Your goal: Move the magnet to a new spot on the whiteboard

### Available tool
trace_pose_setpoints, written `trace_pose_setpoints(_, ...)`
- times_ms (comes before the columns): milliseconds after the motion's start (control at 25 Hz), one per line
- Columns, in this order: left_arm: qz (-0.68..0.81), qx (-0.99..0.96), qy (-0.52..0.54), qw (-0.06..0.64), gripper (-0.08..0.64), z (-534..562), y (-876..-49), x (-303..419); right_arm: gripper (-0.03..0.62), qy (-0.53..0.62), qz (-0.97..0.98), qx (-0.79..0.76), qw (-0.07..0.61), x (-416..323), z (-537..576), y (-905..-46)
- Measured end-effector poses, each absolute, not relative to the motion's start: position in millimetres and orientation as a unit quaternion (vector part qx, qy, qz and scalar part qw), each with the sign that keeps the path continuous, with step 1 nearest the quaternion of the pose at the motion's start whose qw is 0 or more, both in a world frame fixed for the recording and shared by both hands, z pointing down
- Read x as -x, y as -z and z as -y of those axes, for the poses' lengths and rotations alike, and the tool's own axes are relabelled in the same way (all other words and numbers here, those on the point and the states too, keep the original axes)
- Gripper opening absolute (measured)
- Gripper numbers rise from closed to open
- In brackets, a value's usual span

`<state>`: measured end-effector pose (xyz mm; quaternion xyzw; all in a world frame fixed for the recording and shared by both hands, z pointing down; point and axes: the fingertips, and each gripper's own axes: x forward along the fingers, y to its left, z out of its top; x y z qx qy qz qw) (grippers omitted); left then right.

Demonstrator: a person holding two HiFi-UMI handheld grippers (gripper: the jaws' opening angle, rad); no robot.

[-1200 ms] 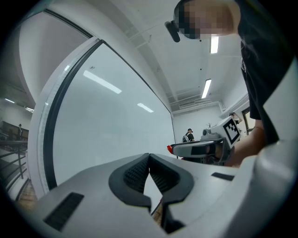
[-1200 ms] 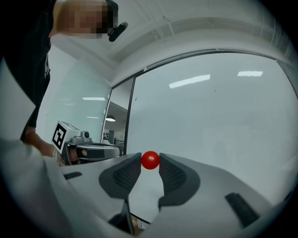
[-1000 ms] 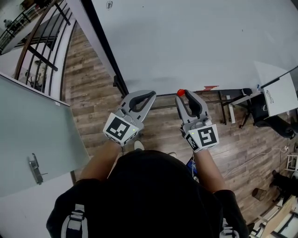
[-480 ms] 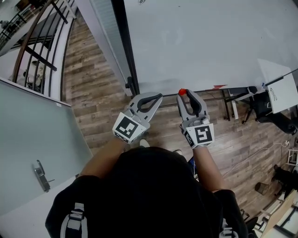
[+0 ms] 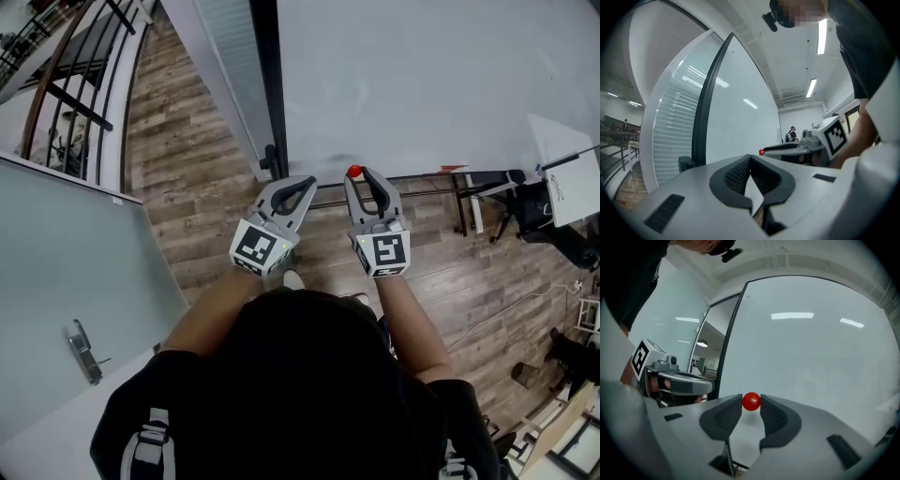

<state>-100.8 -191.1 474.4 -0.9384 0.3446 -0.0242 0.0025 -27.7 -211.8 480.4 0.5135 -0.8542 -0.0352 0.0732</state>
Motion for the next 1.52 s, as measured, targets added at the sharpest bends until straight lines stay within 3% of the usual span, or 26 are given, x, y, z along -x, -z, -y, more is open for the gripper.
trace_pose_setpoints(640, -0.353, 0.935, 0.028, -0.016, 0.005, 217, -523, 98, 0.118, -0.012, 0.846, -0.523, 0.102, 37, 249, -549)
trace_pose_setpoints(1520, -0.356, 0.933, 0.036, -0.025, 0.003, 210, -539, 114, 0.12, -0.021, 0.834, -0.54, 0.115, 43, 261, -574)
